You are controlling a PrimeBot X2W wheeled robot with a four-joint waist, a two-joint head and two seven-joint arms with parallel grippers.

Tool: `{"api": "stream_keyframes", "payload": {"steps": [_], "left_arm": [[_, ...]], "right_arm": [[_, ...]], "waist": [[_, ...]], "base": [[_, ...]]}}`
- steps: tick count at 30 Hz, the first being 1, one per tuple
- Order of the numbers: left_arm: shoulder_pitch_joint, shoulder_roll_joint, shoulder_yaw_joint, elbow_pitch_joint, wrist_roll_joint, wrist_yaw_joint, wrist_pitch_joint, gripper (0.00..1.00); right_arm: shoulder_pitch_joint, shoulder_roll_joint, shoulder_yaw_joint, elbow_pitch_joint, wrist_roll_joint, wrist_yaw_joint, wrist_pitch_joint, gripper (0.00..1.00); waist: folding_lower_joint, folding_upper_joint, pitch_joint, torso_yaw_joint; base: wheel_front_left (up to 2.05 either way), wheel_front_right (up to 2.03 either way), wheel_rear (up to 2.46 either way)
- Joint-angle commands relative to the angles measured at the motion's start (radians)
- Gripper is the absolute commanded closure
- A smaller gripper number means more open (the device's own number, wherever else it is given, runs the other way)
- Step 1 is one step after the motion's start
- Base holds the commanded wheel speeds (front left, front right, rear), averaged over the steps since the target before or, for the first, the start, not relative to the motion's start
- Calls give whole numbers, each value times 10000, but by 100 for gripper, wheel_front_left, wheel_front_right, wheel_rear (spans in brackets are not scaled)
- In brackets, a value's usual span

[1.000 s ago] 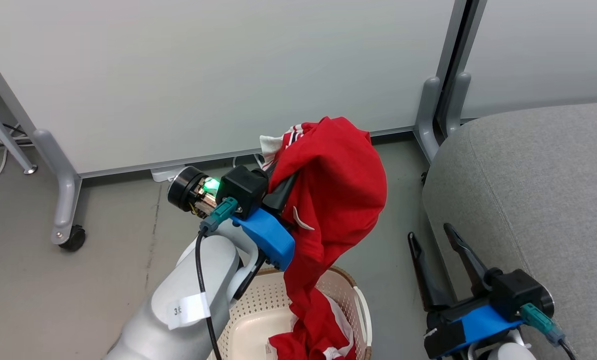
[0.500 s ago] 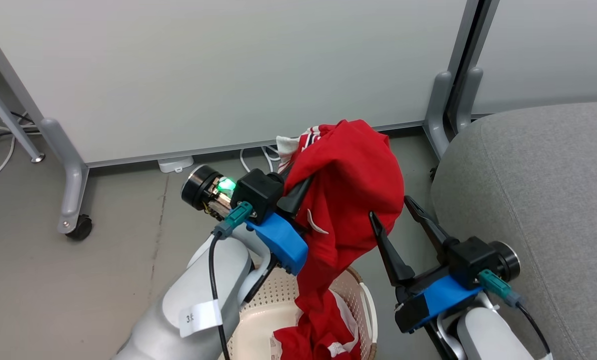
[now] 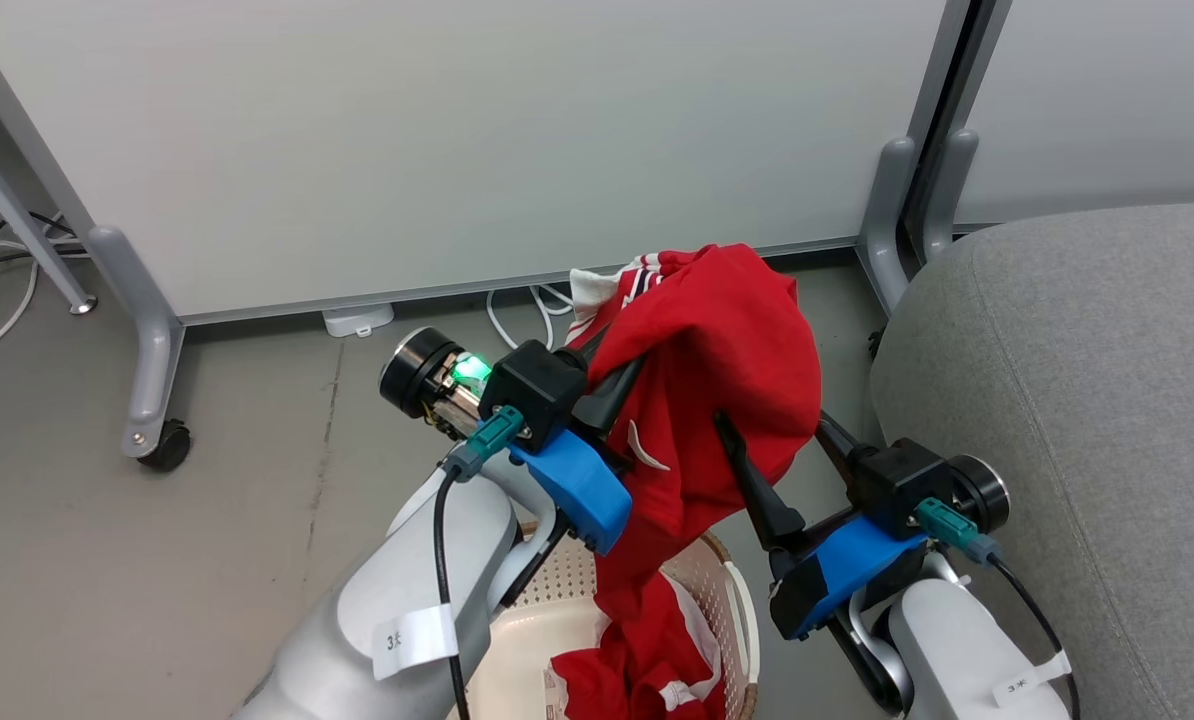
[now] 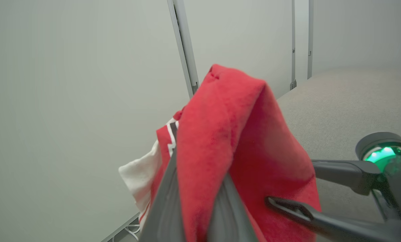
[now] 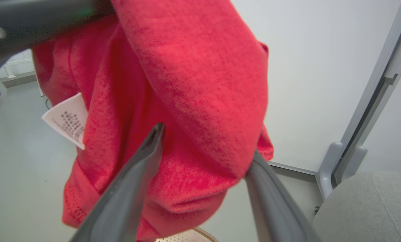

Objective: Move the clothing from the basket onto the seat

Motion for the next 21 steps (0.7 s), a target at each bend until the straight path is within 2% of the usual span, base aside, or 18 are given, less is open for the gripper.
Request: {"api": "stream_keyframes", "payload": {"steps": [1,2,21], "left_arm": [[-79,-14,-40,-36,-36,-51,-51,100],[-77,1,-40,-31,-44,-54,-51,100],[-50,71,-2,-33,-11,-56,-52,100]], "right_arm": [[-150,-37,49,41,95,5,-7,87],[-195,-37,105,67,172,5,-7,100],[-263,-37,449,-242,699,5,-7,100]], "waist": [[0,0,-5,-2],[0,0,-5,-5],[0,0,48,-85]], "base": [[0,0,0],[0,0,0],[0,0,0]]}}
